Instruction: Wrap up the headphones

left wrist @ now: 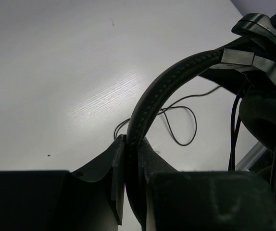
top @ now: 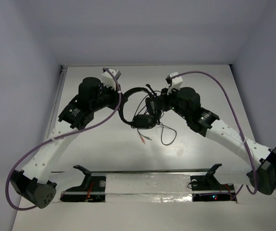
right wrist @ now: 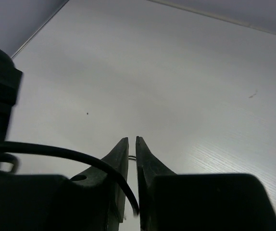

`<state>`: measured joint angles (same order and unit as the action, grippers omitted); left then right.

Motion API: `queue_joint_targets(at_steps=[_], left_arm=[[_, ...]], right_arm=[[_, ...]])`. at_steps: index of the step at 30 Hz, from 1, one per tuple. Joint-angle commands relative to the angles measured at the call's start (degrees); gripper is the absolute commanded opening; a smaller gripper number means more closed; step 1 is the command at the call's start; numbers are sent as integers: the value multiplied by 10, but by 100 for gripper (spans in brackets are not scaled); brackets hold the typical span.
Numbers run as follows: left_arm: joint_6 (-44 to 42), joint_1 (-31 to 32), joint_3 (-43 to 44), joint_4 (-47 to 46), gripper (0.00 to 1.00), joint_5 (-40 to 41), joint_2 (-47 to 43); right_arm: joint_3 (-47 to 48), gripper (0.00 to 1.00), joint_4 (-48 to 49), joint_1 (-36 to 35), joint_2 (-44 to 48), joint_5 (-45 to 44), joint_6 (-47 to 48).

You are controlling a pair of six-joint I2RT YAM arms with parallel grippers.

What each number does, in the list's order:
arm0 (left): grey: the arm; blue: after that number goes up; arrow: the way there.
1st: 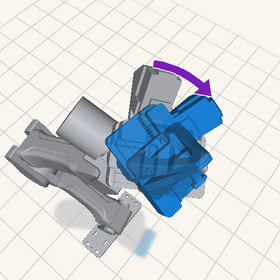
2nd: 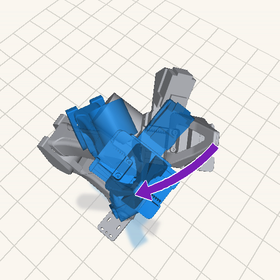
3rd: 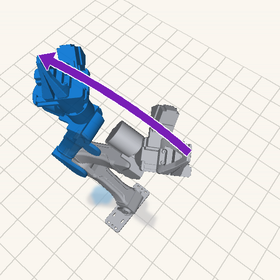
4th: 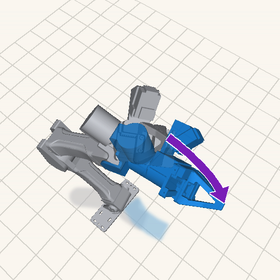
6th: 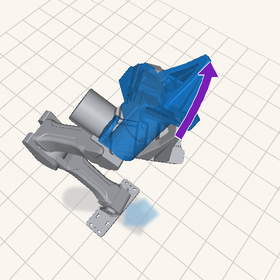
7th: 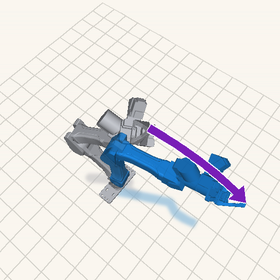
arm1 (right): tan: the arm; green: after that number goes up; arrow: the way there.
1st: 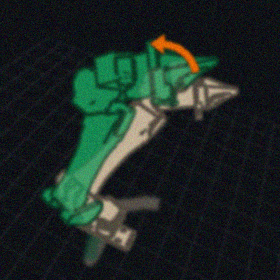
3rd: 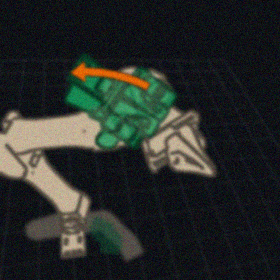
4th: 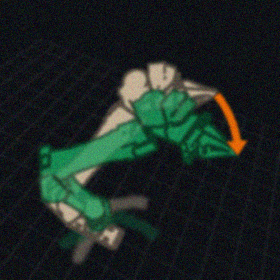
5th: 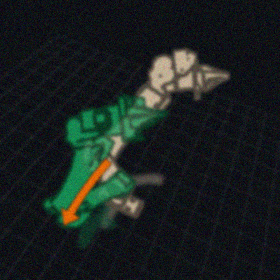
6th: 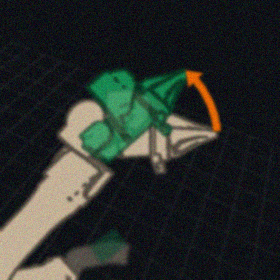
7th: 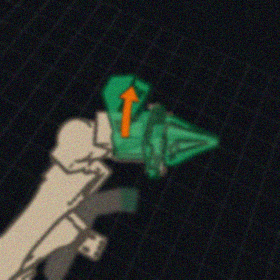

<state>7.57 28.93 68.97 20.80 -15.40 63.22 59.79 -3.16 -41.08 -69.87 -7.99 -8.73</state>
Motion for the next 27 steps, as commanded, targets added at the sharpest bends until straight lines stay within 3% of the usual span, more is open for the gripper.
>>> queue_joint_targets(at_steps=[1, 12, 23, 27], left_arm=[[33, -18, 49, -55, 0, -73, -23], [68, -44, 108, -59, 0, -133, 1], [124, -74, 162, -71, 0, -171, 19], [140, -95, 196, -73, 0, -166, 35]], right_arm=[[-26, 18, 88, 19, 11, 67, -14], [-134, 27, 291, 56, -10, 220, -56], [-114, 32, 377, 62, -118, 327, -99], [-147, 33, 420, 62, -129, 338, -121]])
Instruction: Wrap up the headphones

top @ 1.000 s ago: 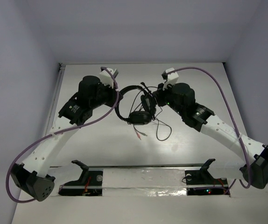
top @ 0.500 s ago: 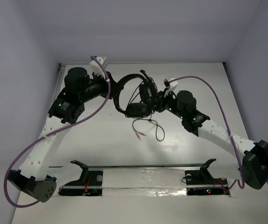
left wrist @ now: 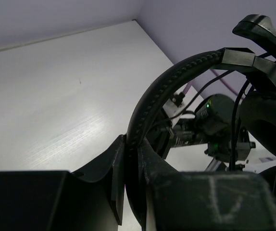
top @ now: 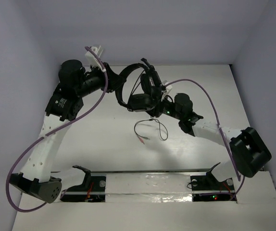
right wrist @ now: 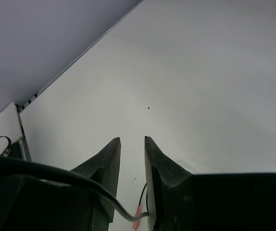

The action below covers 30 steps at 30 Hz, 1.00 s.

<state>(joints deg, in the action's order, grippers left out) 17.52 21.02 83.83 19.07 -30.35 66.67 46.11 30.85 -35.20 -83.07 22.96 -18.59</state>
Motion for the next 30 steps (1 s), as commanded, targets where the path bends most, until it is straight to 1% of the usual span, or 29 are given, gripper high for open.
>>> queue_joint_targets(at_steps=[1, 6, 11, 12, 13, 15, 16, 18, 20, 22, 23, 25, 26, 28, 29, 30], left_arm=[[44, -21, 52, -61, 0, -19, 4], [73, -47, 75, -79, 0, -28, 29], [114, -76, 78, -108, 0, -23, 45], [120, -77, 76, -115, 0, -26, 46], [124, -83, 70, -129, 0, -30, 47], [143, -83, 64, -141, 0, -31, 47], [148, -88, 58, -153, 0, -32, 47], [161, -88, 54, -159, 0, -14, 46], [165, -88, 54, -159, 0, 25, 46], [168, -88, 55, -156, 0, 53, 50], [163, -88, 56, -152, 0, 100, 52], [150, -88, 50, -142, 0, 149, 56], [146, -88, 46, -141, 0, 193, 56], [141, -88, 21, -150, 0, 230, 51], [135, -88, 14, -151, 0, 274, 50], [132, -88, 6, -155, 0, 294, 49]], right_arm=[[-13, 33, 81, 3, 2, 29, -25], [-36, 33, 123, 3, -26, 51, -57], [-49, 30, 130, -15, -44, 47, -65], [-50, 28, 136, -15, -46, 49, -65], [-50, 22, 137, -15, -49, 52, -65], [-45, 18, 146, -22, -54, 60, -66], [-43, 12, 147, -27, -60, 64, -67], [-33, 7, 145, -34, -67, 71, -71], [-32, 7, 144, -50, -72, 74, -72], [-31, 3, 125, -78, -70, 65, -70], [-30, 2, 111, -90, -62, 58, -62], [-31, 0, 67, -123, -47, 22, -54], [-32, 0, 52, -131, -38, 13, -50], [-37, 0, 12, -148, -3, -11, -49], [-38, 0, -5, -148, 10, -20, -46], [-35, 0, -47, -158, 34, -36, -44]])
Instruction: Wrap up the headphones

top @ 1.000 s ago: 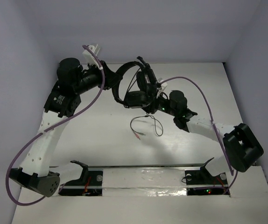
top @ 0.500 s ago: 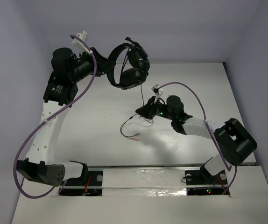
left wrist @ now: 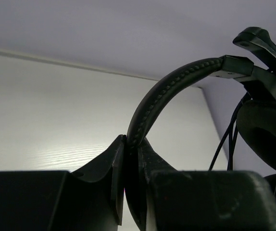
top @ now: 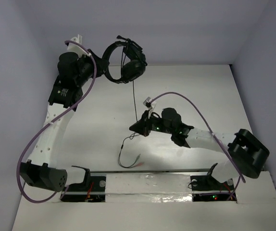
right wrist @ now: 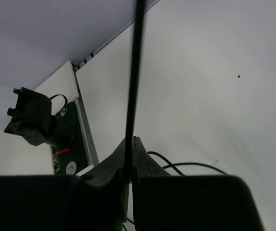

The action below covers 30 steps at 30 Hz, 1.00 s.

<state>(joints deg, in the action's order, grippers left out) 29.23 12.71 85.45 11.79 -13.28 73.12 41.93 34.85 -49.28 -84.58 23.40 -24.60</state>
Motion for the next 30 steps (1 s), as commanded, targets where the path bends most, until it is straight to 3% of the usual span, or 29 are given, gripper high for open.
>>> queue_joint_targets(at_steps=[1, 8, 14, 18, 30], left_arm=[[15, -5, -28, -88, 0, 150, -18], [15, 32, -78, -98, 0, 292, -5], [-65, 106, -62, -52, 0, 429, 47], [-119, 164, -42, -6, 0, 475, 90], [-232, 237, -164, 34, 0, 466, 5]], right_arm=[[11, 0, -107, -22, 63, -50, 17], [120, 0, -327, -80, 90, -105, 57], [250, 0, -527, -106, 93, -128, 101], [329, 0, -630, -106, 94, -170, 130], [392, 0, -695, -101, 100, -437, 174]])
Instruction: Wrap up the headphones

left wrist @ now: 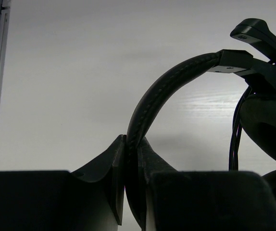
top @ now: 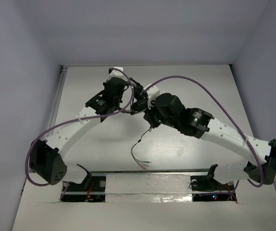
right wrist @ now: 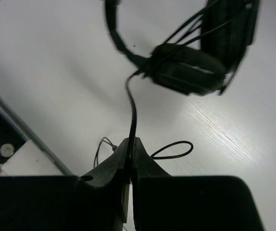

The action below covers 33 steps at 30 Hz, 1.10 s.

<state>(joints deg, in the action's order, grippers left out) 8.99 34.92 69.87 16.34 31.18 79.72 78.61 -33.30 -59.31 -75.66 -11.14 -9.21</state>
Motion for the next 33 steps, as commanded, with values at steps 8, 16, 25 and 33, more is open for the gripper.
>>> queue_joint_targets(at_steps=[8, 16, 25, 33], left_arm=[[-54, 58, -34, 56, 0, -79, -82], [-61, 86, -9, 103, 0, -180, -109], [-62, 86, 15, 132, 0, -175, -122], [-70, 86, 19, 135, 0, -241, -142]], right_arm=[[31, 0, 36, 12, -5, -202, 27], [19, 0, 96, 39, -44, -311, 51], [-18, 12, 142, 82, -34, -319, 44], [-42, 24, 177, 139, -18, -205, 46]])
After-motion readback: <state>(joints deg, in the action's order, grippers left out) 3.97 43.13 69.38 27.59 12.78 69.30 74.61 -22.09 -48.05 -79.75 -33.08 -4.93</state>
